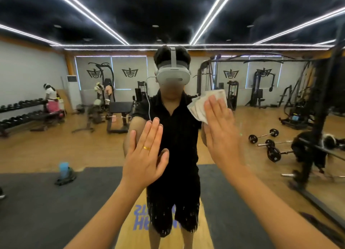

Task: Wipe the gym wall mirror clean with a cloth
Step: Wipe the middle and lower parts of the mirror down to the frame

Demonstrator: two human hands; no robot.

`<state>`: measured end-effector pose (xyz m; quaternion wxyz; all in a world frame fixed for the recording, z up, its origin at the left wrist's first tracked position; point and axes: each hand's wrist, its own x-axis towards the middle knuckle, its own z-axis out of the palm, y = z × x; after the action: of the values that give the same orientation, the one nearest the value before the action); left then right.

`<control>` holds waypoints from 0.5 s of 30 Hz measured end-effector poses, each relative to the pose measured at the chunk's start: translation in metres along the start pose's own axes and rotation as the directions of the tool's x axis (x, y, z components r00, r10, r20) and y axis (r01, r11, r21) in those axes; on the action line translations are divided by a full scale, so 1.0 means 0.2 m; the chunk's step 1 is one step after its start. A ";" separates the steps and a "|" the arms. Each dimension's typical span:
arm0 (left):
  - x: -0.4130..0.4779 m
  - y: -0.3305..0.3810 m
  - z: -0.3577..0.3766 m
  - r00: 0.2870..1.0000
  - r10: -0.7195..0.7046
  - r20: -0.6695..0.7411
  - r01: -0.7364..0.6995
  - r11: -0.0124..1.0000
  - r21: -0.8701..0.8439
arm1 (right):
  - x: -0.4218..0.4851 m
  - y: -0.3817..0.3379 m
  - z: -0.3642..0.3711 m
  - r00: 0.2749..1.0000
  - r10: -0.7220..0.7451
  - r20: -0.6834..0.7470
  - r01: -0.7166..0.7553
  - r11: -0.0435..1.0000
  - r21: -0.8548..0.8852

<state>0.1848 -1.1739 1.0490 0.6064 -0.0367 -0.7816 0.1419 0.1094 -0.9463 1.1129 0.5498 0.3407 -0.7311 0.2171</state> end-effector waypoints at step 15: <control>0.01 0.01 0.02 0.999 0.003 -0.042 -0.001 0.999 0.039 | 0.83 -0.40 0.06 0.951 0.131 -0.281 -0.096 0.986 0.135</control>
<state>0.1796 -1.1724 1.0486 0.6229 -0.0287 -0.7658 0.1569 0.1334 -1.0505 1.2630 0.6158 0.2952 -0.6470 0.3392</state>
